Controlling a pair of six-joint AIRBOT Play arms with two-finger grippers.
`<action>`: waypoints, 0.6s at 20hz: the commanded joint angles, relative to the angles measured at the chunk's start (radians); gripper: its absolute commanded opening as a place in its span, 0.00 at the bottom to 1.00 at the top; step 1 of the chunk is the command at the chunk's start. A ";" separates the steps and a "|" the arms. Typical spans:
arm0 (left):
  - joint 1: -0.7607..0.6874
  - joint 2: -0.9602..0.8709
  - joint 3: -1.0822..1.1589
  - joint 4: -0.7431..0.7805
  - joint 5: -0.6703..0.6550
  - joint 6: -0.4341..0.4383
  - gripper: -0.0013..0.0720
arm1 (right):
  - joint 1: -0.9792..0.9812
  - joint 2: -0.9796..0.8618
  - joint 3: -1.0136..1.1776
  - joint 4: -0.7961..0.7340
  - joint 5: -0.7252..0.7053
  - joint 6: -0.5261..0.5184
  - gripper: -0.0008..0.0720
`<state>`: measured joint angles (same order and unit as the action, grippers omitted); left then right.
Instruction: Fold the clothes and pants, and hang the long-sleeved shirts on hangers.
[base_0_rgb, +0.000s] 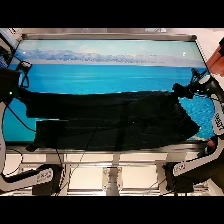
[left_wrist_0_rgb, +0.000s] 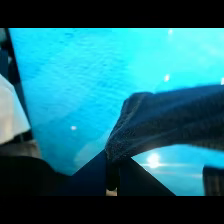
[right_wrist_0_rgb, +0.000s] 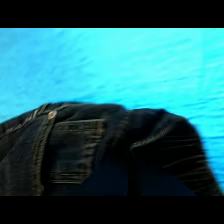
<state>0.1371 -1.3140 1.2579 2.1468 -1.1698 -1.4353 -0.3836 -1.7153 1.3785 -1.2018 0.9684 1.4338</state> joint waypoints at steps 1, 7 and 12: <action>0.058 -0.006 0.025 -0.049 0.037 -0.114 0.05 | -0.036 -0.001 0.047 0.002 0.036 0.016 0.05; 0.124 -0.009 0.051 -0.112 0.093 -0.159 0.05 | -0.066 -0.001 0.117 -0.032 0.045 0.073 0.05; 0.202 -0.096 0.109 -0.260 0.080 -0.185 0.06 | -0.109 -0.001 0.175 -0.119 0.085 0.164 0.04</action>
<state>0.3000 -1.3663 1.3354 1.9808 -1.0927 -1.6009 -0.4725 -1.7164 1.5272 -1.2720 1.0382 1.5520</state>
